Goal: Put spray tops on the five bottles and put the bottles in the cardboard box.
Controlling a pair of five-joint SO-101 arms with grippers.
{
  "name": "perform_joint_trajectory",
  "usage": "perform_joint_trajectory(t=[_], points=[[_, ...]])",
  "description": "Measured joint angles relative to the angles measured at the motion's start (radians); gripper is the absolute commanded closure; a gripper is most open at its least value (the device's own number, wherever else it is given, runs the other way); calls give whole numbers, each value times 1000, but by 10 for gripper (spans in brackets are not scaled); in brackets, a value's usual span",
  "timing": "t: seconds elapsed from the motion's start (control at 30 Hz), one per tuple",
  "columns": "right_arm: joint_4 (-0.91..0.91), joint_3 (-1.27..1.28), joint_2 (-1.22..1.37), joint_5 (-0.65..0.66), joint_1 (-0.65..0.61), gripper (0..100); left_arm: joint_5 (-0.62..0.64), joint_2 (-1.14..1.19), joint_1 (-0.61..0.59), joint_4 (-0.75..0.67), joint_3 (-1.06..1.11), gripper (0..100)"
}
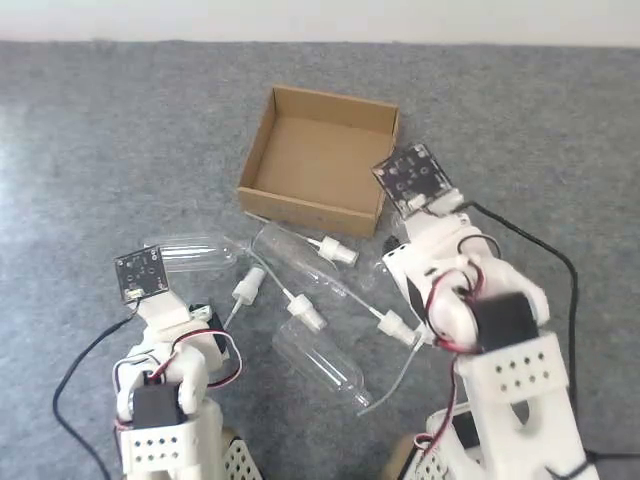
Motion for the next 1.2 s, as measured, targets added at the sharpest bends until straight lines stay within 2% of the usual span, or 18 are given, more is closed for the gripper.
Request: perform_joint_trajectory(t=[0.7,1.2], points=[[-199,453,-448,-26,-2,855,0,0,0,0,0,984],[-216,571,-620,-55,-2,855,0,0,0,0,0,984]])
